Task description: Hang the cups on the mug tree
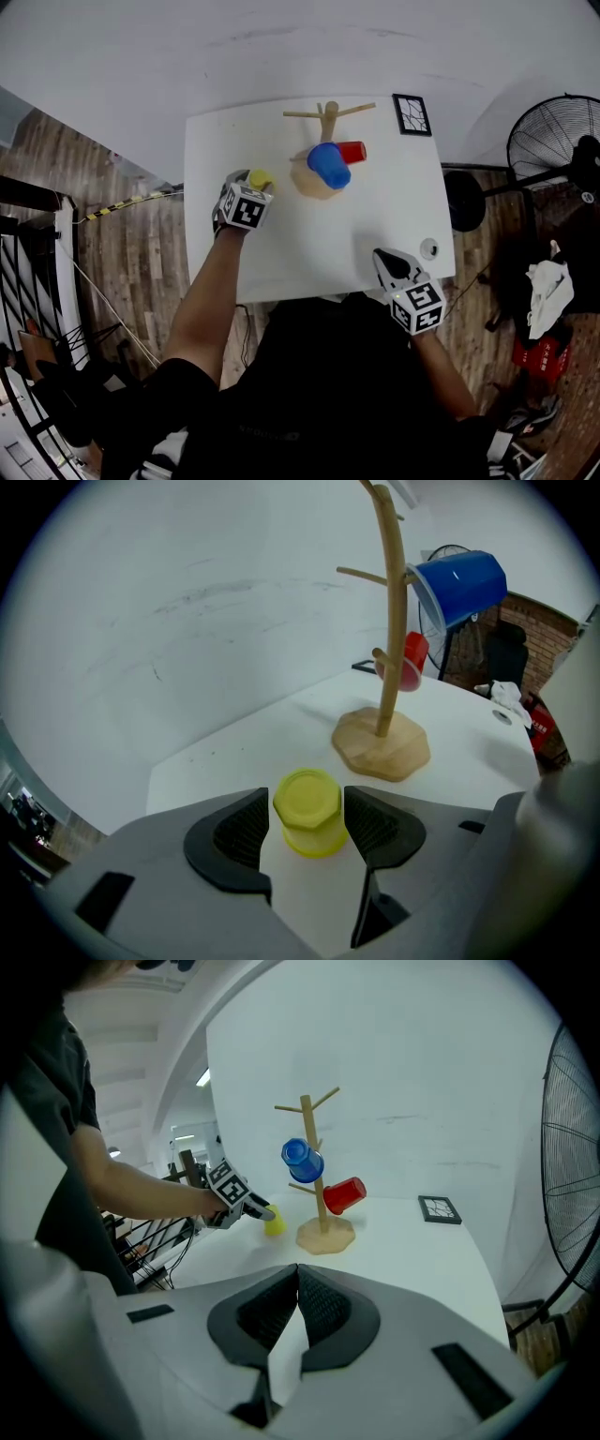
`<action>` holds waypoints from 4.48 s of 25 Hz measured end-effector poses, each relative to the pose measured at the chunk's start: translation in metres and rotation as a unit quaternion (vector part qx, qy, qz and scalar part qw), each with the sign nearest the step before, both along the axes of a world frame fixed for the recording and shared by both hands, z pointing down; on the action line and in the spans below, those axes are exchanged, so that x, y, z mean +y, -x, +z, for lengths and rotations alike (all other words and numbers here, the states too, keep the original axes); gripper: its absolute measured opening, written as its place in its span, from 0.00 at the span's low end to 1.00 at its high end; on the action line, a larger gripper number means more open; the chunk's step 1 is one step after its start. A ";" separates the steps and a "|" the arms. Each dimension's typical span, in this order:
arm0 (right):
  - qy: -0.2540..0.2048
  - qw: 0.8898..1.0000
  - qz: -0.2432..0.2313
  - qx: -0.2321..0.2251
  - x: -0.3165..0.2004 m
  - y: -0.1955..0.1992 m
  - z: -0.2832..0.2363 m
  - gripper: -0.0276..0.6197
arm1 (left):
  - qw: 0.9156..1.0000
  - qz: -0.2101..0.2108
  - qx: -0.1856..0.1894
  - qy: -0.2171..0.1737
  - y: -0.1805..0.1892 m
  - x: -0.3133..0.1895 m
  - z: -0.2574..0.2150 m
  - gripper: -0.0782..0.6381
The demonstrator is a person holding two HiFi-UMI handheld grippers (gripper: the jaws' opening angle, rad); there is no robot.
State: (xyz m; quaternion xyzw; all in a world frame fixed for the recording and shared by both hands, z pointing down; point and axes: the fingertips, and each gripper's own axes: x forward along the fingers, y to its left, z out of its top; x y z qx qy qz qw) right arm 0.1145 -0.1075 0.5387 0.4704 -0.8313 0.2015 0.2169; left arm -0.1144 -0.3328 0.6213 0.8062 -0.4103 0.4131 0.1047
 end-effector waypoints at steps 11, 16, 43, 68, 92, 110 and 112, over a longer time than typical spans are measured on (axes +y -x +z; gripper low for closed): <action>-0.004 1.000 -0.017 0.001 -0.012 0.002 0.000 0.05 | 0.994 -0.053 0.097 -0.018 0.003 0.003 -0.029 0.44; -0.007 0.999 -0.042 -0.003 -0.020 0.013 -0.001 0.05 | 0.968 -0.105 0.228 -0.022 0.003 0.015 -0.066 0.44; -0.018 0.997 -0.078 -0.016 -0.036 0.013 -0.008 0.05 | 0.914 -0.133 0.382 -0.028 -0.030 0.007 -0.126 0.44; -0.004 0.999 -0.040 -0.013 -0.023 -0.015 -0.001 0.05 | 0.949 -0.070 0.309 -0.014 -0.073 -0.002 -0.088 0.45; -0.056 0.995 -0.051 -0.071 -0.044 0.005 -0.034 0.05 | 0.964 -0.064 0.255 -0.040 -0.037 0.066 -0.117 0.39; -0.086 0.987 -0.061 -0.124 -0.064 0.020 -0.083 0.05 | 0.969 -0.010 0.242 -0.044 -0.060 0.155 -0.141 0.13; -0.082 0.987 -0.061 -0.127 -0.063 0.021 -0.082 0.05 | 0.971 -0.007 0.236 -0.044 -0.060 0.159 -0.139 0.13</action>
